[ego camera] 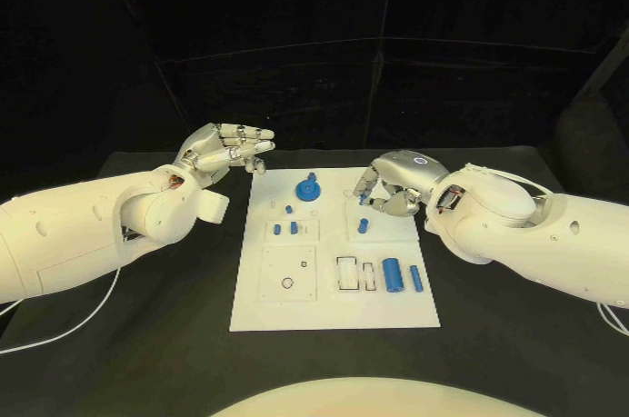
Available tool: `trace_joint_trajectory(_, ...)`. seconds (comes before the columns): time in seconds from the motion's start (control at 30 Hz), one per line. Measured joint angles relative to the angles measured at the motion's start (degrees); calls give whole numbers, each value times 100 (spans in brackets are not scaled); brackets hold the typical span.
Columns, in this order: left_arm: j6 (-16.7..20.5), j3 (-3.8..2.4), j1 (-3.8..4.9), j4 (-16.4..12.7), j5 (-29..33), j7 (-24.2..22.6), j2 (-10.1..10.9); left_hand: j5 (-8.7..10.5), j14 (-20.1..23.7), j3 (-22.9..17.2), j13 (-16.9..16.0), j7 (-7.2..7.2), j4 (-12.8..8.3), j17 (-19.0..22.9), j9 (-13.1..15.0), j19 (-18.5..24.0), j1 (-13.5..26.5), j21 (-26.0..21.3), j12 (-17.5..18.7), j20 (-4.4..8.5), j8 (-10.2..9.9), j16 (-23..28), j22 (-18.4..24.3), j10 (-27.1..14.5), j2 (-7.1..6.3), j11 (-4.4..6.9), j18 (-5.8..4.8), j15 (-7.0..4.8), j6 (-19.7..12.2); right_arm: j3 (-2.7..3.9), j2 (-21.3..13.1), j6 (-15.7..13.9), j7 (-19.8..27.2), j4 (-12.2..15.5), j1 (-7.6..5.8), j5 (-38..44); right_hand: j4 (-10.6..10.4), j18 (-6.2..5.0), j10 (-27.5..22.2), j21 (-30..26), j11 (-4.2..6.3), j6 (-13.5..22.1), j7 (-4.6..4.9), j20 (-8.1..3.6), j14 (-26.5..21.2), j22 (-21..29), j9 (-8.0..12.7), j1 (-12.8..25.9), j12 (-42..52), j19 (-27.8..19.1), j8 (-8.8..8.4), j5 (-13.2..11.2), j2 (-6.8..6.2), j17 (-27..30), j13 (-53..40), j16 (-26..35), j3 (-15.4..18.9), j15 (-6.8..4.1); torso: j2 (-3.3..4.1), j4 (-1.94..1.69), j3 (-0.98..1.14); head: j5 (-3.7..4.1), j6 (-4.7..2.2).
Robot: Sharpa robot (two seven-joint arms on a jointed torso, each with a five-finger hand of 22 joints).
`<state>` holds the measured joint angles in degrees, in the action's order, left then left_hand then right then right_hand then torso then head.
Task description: Assemble the parts on the task board
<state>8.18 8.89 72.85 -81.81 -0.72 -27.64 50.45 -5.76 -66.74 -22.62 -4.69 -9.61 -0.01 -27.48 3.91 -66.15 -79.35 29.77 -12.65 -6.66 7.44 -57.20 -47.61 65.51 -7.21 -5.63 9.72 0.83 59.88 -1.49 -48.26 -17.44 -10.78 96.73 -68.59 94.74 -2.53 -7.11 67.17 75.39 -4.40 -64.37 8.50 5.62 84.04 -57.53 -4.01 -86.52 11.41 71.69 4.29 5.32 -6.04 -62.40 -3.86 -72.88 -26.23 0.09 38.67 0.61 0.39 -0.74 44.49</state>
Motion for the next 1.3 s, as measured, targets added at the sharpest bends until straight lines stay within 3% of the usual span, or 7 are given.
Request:
trace_joint_trajectory(0.17, 31, 0, 0, -6, -1, -9, -8, 0, 0, 0, 0, 0, 0, 0, 0, 0, 0, 0, 0, 0, 0, 0, 0, 0, 0, 0, 0, 0, 0, 16, 18, -124, 28, 226, -3, -133, 27, 0, 0, 0, 0, 0, 0, 0, 0, -16, 0, 0, -1, 0, 0, 21, 0, 0, 4, 0, -27, 0, -2, -3, -5, -68, -1)
trace_joint_trajectory(0.47, 86, 0, 1, -25, -3, -34, -22, 0, 0, 0, 0, 0, 0, -1, 1, 0, 0, 0, 0, 0, 0, 0, 0, 0, 0, 0, 0, 0, 0, 14, 179, -199, 134, 240, -3, -207, 34, -1, -1, 0, 0, 0, 0, 20, 0, -29, 0, 22, -11, 20, 0, 50, -22, 0, -1, 0, -63, 0, -2, -2, -10, -141, 4)
trace_joint_trajectory(0.57, 124, 1, 1, -30, -3, -61, -67, 0, 0, 0, 0, 0, 0, 6, 1, 0, 0, 0, -40, 0, 0, 0, -1, 0, 0, 0, -2, 1, 0, -159, 648, -224, 179, -18, 138, -207, 49, 0, -1, 0, -1, 0, 0, 21, 0, -28, 1, 22, -12, 20, 0, 50, -23, 0, -1, 0, -78, 1, -2, 5, -7, -324, 46)
trace_joint_trajectory(0.67, 154, -1, 2, -30, -2, -81, -103, 0, 0, 0, 0, 0, 0, 6, 1, 0, 0, 0, -41, 0, 0, 0, 0, 0, 0, 0, -2, 0, 0, -196, 908, -222, 270, -23, 324, -199, 50, -1, -1, 0, -1, 0, 0, 21, 0, -29, 1, 22, -12, 20, 0, 50, -23, 3, -1, 0, -79, 0, 4, 6, -5, -450, 80)
trace_joint_trajectory(0.8, 183, 0, 0, -46, 17, -108, -139, 0, -1, 11, 0, 0, 12, 16, 1, 0, 32, 0, -43, 0, 0, -5, 8, -11, 32, -11, -2, 1, 0, -201, 1036, -219, 359, -230, 445, -180, 69, -1, -1, 0, -1, 0, 0, 21, 0, -28, 1, 32, -21, 20, 0, 50, -33, 13, 0, 0, -98, 0, 4, -1, -5, -527, 96)
trace_joint_trajectory(1.03, 219, 0, 1, -55, 58, -136, -157, 0, -1, 40, 0, 0, 41, 26, 1, 0, 32, 0, -67, 0, 21, -22, 15, -20, 32, -20, -2, 1, 0, -332, 1234, -164, 456, -402, 568, -140, 73, -1, -2, 0, -1, 0, 0, 21, 0, -28, 1, 50, -21, 20, 0, 50, -51, 13, 0, 0, -102, 0, 7, -7, -4, -608, 146)
trace_joint_trajectory(1.3, 234, 0, 1, -54, 87, -153, -190, 0, -1, 40, 0, -20, 41, 32, 1, 0, 61, 0, -67, 0, 20, -22, 22, -20, 61, -20, -2, 1, -20, -360, 1331, -72, 509, -481, 670, -85, 73, -1, -2, 22, -1, 0, 0, 21, 0, -27, 1, 50, -21, 20, 0, 50, -51, 13, 0, 0, -101, 0, 3, 5, 1, -663, 191)
